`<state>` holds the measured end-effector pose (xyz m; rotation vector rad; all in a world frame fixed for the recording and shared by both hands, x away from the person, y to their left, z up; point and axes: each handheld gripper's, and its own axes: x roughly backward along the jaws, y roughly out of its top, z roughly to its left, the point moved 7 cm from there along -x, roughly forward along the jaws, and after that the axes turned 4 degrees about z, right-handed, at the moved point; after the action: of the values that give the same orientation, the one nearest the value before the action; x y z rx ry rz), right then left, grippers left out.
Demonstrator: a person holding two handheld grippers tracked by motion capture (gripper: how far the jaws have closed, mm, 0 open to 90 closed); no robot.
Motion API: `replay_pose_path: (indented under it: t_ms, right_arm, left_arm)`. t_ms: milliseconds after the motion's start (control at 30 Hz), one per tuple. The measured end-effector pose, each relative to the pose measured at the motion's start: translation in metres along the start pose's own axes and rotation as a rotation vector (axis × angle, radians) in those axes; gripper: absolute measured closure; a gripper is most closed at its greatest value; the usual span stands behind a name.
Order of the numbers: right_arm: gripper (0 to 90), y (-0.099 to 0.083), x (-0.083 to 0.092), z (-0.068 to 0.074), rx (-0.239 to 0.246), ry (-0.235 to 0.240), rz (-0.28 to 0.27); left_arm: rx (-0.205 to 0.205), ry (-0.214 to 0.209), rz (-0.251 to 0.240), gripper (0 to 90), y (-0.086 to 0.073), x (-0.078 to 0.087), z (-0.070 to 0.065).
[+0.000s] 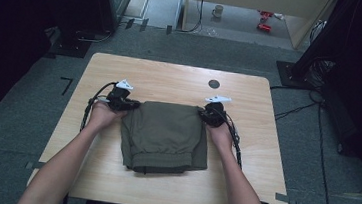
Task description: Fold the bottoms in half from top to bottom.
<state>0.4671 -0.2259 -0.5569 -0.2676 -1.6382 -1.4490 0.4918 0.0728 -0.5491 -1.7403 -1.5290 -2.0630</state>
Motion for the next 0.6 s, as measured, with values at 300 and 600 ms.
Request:
replay_pose_path:
  t_ms: [300, 600]
  right_arm:
    - [89.2, -0.003, 0.005, -0.005, -0.013, 0.007, 0.010]
    - [68.6, 0.001, 0.022, -0.006, -0.021, 0.060, -0.043]
  left_arm:
    - [0.080, -0.020, -0.047, 89.3, -0.001, 0.006, 0.004]
    - [0.067, -0.020, -0.107, 71.3, 0.008, 0.034, 0.002]
